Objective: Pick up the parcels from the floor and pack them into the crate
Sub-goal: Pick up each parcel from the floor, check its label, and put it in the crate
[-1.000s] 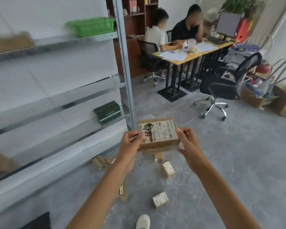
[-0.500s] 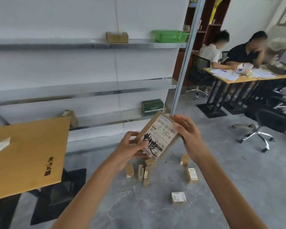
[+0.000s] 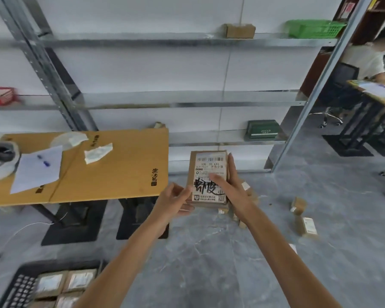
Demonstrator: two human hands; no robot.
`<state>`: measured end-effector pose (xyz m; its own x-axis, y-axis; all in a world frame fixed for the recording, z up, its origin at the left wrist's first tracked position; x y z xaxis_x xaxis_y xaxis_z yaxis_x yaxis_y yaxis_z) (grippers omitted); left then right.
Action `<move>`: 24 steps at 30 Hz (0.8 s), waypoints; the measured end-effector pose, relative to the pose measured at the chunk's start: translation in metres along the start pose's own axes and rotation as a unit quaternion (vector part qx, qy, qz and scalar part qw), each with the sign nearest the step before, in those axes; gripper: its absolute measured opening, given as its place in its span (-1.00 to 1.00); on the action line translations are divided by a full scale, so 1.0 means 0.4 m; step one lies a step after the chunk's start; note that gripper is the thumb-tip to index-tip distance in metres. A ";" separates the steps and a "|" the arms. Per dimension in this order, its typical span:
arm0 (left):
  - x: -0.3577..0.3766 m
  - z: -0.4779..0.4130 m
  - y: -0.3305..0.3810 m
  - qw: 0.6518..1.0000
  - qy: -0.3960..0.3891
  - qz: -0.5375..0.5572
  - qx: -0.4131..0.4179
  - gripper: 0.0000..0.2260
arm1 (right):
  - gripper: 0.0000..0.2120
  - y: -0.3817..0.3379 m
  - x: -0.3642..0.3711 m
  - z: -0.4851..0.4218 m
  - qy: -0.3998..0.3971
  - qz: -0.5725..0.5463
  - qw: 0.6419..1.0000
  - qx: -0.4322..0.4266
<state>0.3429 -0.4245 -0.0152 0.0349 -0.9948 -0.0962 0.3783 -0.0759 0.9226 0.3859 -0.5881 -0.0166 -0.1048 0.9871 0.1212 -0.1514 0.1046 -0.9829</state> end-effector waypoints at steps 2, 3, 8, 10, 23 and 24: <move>-0.057 0.046 -0.020 0.998 0.031 -0.058 0.025 -0.72 | -0.19 0.011 0.046 0.033 -0.028 -0.030 0.999 0.019; -0.079 0.068 -0.029 0.996 0.040 -0.072 0.038 -0.68 | -0.23 0.018 0.067 0.051 -0.042 -0.042 0.998 0.022; -0.132 0.190 -0.095 0.999 0.003 0.044 0.018 -0.69 | -0.58 0.070 0.188 0.171 -0.107 -0.079 0.990 0.037; -0.165 0.239 -0.133 0.998 0.005 0.057 0.013 -0.70 | -0.60 0.094 0.227 0.213 -0.105 -0.080 0.990 0.042; -0.657 0.402 -0.244 0.994 0.103 -0.013 0.035 -0.80 | -0.45 0.212 0.697 0.347 -0.193 0.058 0.979 0.042; -0.716 0.404 -0.254 0.993 0.108 -0.014 0.034 -0.77 | -0.46 0.222 0.757 0.346 -0.197 0.066 0.977 0.039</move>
<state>0.1450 -0.1429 -0.0212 0.2254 -0.9548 -0.1940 0.3198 -0.1156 0.9404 0.2049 -0.2967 -0.0480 -0.4967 0.8663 0.0525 -0.1836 -0.0457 -0.9819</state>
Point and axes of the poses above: each hand's wrist, its own z-axis away from the middle knuckle, its own x-axis out of the palm, y = z × x, the point moved 6 cm from there along -z, towards the middle knuckle, and after that the axes turned 2 degrees about y, right-handed, at the moved point
